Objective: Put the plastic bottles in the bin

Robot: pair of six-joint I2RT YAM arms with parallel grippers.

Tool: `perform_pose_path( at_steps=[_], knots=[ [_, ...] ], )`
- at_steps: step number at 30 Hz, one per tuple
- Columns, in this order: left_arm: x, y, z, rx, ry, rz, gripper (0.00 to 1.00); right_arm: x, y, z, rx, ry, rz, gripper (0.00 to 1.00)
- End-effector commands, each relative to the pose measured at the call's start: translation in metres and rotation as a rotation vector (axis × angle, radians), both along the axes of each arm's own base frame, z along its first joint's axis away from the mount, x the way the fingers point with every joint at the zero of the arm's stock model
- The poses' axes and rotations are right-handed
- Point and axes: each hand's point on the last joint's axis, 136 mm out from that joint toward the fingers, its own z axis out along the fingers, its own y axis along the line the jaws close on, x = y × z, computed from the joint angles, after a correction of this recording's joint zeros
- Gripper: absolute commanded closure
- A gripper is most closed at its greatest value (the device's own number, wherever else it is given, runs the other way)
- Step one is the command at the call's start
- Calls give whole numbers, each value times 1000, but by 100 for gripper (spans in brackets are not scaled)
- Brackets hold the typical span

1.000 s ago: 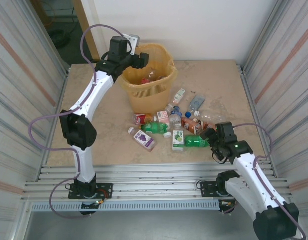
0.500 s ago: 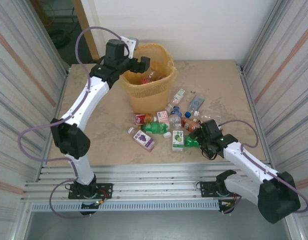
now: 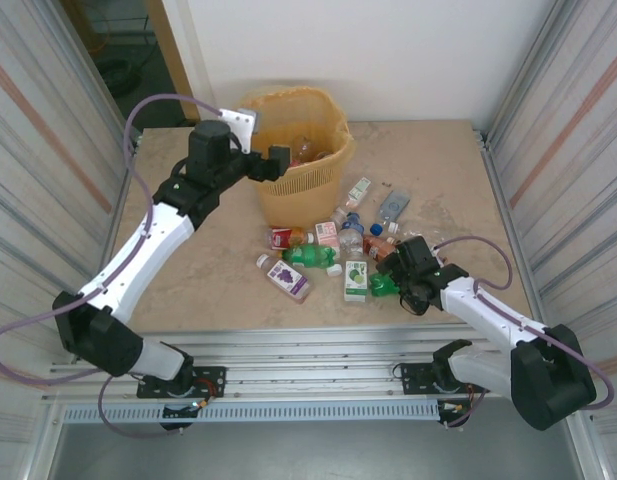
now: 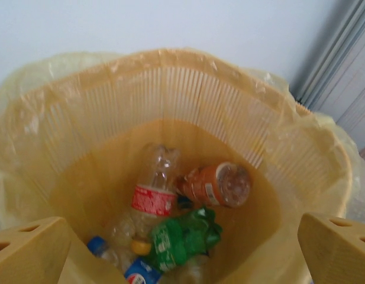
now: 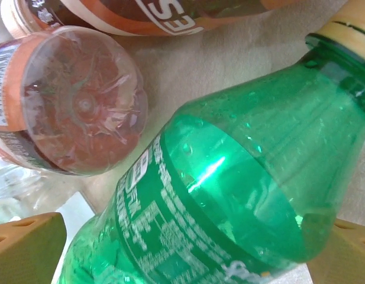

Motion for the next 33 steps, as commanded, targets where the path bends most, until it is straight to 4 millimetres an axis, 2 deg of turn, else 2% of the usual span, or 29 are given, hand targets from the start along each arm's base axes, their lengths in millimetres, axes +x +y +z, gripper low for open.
perform_pose_path(
  at_steps=[1,7,12,17,22,24,28,33],
  knots=[
    [-13,8,21,-97,-50,38,1,-9,-9,-11,-38,27,-34,1],
    [-28,17,11,-134,-18,67,1,-10,-7,-18,-24,39,-29,2],
    [-36,24,1,-164,14,99,1,-12,-3,-22,-17,51,-13,9],
    [-43,32,-10,-203,40,137,1,-17,2,-26,-20,66,5,21],
    [-45,32,-11,-216,45,140,1,-22,1,-25,-28,66,7,36],
    [-45,32,-11,-219,48,139,1,-22,-1,-21,-32,51,7,42],
    [-46,31,-13,-226,58,138,1,-18,-1,-7,-31,-15,31,48],
    [-46,27,-14,-251,66,124,1,-9,0,31,-82,-167,133,53]
  ],
)
